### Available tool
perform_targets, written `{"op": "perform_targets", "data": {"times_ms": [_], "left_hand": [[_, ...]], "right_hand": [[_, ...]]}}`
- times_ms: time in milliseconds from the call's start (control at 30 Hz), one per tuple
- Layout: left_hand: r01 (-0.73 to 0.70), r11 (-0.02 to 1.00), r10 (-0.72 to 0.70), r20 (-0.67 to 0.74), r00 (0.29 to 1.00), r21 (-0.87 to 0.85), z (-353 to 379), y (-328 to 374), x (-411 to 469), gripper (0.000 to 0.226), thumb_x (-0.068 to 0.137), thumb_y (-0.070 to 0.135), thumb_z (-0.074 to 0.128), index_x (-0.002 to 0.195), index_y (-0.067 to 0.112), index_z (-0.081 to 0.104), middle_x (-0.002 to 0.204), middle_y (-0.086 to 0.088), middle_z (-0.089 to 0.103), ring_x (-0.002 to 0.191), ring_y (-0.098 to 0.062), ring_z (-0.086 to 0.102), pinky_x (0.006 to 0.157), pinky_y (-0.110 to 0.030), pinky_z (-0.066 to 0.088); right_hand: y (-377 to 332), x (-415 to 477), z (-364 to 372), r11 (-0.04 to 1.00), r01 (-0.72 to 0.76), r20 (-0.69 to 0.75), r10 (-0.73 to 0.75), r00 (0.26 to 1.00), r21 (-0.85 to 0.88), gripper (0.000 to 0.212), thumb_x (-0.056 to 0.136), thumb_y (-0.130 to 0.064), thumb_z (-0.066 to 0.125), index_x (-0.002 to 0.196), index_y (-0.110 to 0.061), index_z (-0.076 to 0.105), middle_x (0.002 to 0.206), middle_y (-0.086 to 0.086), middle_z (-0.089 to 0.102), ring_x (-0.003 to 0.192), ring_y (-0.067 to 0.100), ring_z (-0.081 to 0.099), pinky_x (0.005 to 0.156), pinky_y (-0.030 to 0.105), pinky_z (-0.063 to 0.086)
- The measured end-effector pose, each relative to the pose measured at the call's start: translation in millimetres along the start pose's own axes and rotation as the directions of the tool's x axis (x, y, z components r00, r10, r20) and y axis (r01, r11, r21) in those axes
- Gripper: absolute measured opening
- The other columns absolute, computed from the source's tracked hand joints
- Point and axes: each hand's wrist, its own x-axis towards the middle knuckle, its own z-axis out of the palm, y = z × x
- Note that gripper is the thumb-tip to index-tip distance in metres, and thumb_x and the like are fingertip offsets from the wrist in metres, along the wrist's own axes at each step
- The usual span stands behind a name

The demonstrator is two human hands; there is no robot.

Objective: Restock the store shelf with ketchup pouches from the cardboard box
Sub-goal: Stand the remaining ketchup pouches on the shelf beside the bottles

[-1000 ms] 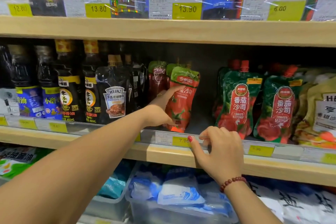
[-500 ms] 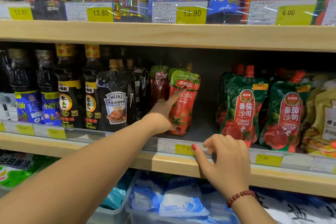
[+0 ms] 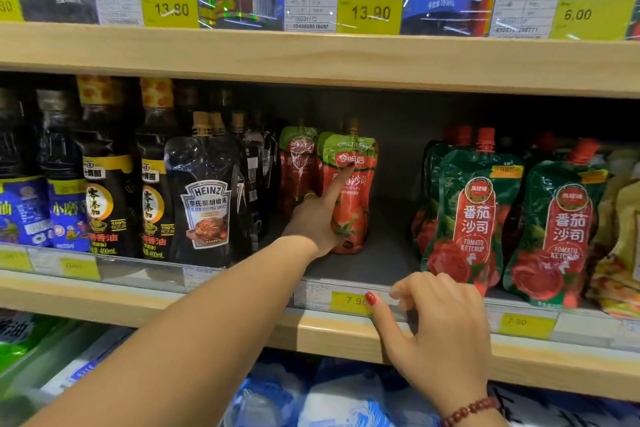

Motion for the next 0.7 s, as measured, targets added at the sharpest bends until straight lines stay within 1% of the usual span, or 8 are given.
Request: {"op": "perform_targets", "data": {"times_ms": [100, 200, 300, 400, 500, 600, 700], "left_hand": [[0.013, 1.0, -0.013, 0.02, 1.0, -0.003, 0.6, -0.7, -0.2, 0.124, 0.074, 0.015, 0.076, 0.128, 0.064, -0.024, 0.137, -0.016, 0.043, 0.122, -0.033, 0.049, 0.102, -0.052, 0.041], [0.014, 1.0, -0.014, 0.053, 0.998, -0.002, 1.8, -1.3, -0.2, 0.125, 0.077, 0.007, 0.072, 0.125, 0.065, -0.028, 0.142, -0.018, 0.037, 0.121, -0.033, 0.05, 0.102, -0.05, 0.041], [0.016, 1.0, -0.016, 0.054, 0.998, 0.013, 3.0, -0.1, -1.6, 0.125, 0.078, 0.005, 0.071, 0.126, 0.063, -0.029, 0.147, -0.019, 0.029, 0.125, -0.034, 0.047, 0.103, -0.049, 0.04], [0.016, 1.0, -0.017, 0.049, 0.999, 0.02, 3.1, -0.6, -3.1, 0.125, 0.078, 0.008, 0.072, 0.125, 0.064, -0.03, 0.15, -0.018, 0.023, 0.128, -0.035, 0.043, 0.104, -0.05, 0.039], [0.011, 0.999, -0.014, 0.074, 0.997, 0.036, 2.4, -2.8, -4.0, 0.125, 0.077, 0.016, 0.074, 0.124, 0.064, -0.031, 0.152, -0.018, 0.015, 0.133, -0.037, 0.036, 0.106, -0.05, 0.034], [0.004, 0.999, -0.006, 0.061, 0.998, 0.032, -0.3, -4.4, -4.2, 0.124, 0.076, 0.022, 0.075, 0.123, 0.066, -0.031, 0.151, -0.017, 0.018, 0.132, -0.037, 0.037, 0.107, -0.05, 0.034], [0.016, 1.0, -0.016, 0.049, 0.999, 0.014, -7.0, -2.7, -4.5, 0.125, 0.074, 0.026, 0.077, 0.125, 0.063, -0.03, 0.149, -0.016, 0.023, 0.131, -0.037, 0.038, 0.108, -0.053, 0.033]], "right_hand": [[-1.2, 0.0, 0.6, 1.0, 0.0, -0.005, 0.0, 1.0, 0.006, 0.028, 0.079, -0.053, 0.054, 0.072, -0.026, 0.054, 0.063, -0.02, 0.036, 0.06, 0.006, 0.043, 0.065, 0.025, 0.027], [-1.7, -0.2, 0.4, 1.0, -0.001, -0.003, 0.001, 1.0, 0.011, 0.027, 0.079, -0.053, 0.055, 0.072, -0.027, 0.054, 0.063, -0.02, 0.039, 0.06, 0.005, 0.042, 0.066, 0.025, 0.025], [-1.4, -0.9, 1.0, 1.0, 0.004, -0.006, -0.004, 1.0, 0.006, 0.026, 0.078, -0.052, 0.056, 0.072, -0.027, 0.054, 0.064, -0.02, 0.04, 0.061, 0.005, 0.042, 0.066, 0.024, 0.025], [-1.2, -0.5, 1.5, 1.0, 0.013, -0.012, -0.014, 1.0, -0.006, 0.026, 0.079, -0.051, 0.056, 0.072, -0.026, 0.054, 0.065, -0.02, 0.038, 0.06, 0.006, 0.041, 0.065, 0.024, 0.024], [-0.8, -0.6, 2.0, 1.0, 0.016, -0.02, -0.016, 1.0, -0.013, 0.026, 0.079, -0.051, 0.056, 0.072, -0.027, 0.053, 0.064, -0.02, 0.036, 0.061, 0.006, 0.039, 0.065, 0.023, 0.023], [0.0, -1.0, 2.6, 0.999, 0.021, -0.022, -0.022, 1.0, -0.025, 0.027, 0.08, -0.052, 0.054, 0.071, -0.027, 0.053, 0.065, -0.02, 0.035, 0.061, 0.006, 0.037, 0.065, 0.023, 0.022], [1.4, -1.3, 3.4, 0.999, 0.028, -0.015, -0.028, 0.999, -0.038, 0.027, 0.081, -0.052, 0.055, 0.071, -0.026, 0.052, 0.064, -0.018, 0.036, 0.06, 0.008, 0.04, 0.065, 0.024, 0.023]]}}
